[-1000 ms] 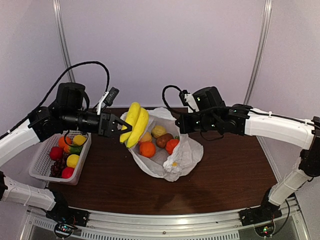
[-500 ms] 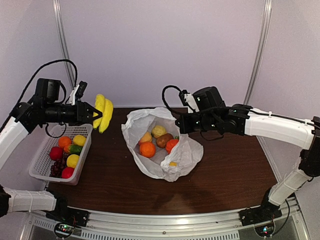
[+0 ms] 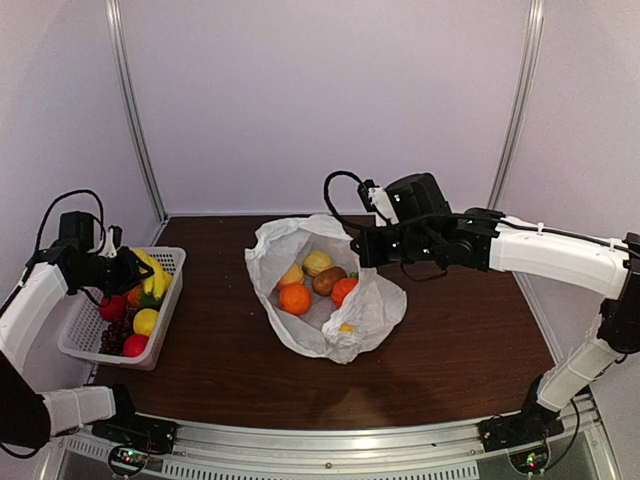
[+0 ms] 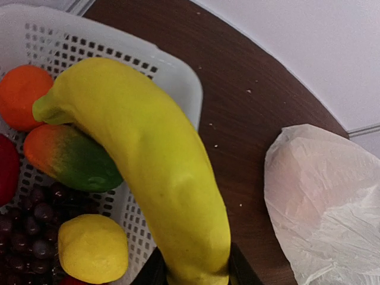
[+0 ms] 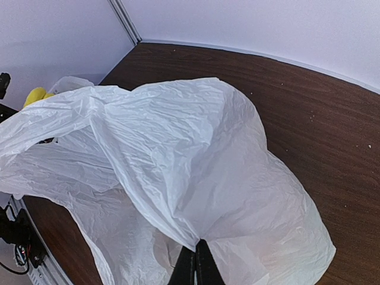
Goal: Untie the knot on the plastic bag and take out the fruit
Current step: Place the fake fruit in the bin.
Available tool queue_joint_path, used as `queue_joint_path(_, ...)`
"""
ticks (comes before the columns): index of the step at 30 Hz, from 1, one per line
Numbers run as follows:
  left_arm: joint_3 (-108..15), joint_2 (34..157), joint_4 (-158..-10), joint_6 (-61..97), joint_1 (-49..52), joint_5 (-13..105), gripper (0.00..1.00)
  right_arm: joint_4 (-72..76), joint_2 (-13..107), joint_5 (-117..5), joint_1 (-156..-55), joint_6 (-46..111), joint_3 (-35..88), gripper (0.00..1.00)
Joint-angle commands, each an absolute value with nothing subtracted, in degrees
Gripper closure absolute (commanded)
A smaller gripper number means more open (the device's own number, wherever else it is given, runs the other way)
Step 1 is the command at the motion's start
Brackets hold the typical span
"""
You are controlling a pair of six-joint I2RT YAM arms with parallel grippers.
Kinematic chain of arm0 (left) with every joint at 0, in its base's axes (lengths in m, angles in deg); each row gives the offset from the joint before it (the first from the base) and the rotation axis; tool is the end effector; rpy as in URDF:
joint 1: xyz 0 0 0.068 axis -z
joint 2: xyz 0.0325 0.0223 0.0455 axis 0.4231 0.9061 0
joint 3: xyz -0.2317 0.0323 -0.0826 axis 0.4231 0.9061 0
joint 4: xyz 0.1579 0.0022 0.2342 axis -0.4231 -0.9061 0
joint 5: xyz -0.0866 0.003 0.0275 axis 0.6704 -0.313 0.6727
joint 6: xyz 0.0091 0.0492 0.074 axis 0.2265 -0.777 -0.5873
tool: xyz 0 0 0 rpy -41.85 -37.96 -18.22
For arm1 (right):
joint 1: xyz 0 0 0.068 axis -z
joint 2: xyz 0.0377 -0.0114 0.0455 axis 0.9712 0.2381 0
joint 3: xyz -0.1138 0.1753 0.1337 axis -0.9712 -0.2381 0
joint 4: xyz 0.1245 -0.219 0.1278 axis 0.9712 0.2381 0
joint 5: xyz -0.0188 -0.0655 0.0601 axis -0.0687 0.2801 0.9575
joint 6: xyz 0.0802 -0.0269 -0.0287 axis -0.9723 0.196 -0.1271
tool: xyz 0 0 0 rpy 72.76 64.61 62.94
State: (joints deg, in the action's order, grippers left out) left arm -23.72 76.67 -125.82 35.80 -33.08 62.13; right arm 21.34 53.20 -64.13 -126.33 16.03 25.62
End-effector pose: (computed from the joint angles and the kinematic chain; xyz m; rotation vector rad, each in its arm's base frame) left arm 0.2635 0.0038 0.2336 -0.5612 2.3273 -0.6862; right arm 0.2650 0.3166 0.2709 -0.5096 2.1671 0.7324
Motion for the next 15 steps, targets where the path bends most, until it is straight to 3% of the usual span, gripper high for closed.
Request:
queue_joint_path(1,-20.81,77.58,-118.62,37.56,-36.77,58.73,0.81,22.33,51.72,-65.01,-125.98,16.82,26.60,1.00)
queue_joint_path(8,-22.72,82.51,-115.71,38.54,-36.80,49.86,0.81,22.75,51.36,-65.49,-125.97,17.14,26.59,1.00)
queue_joint_path(15,-23.67,88.23,-111.81,37.88,-36.77,48.15,0.81,22.45,51.52,-65.34,-126.00,17.09,26.60,1.00)
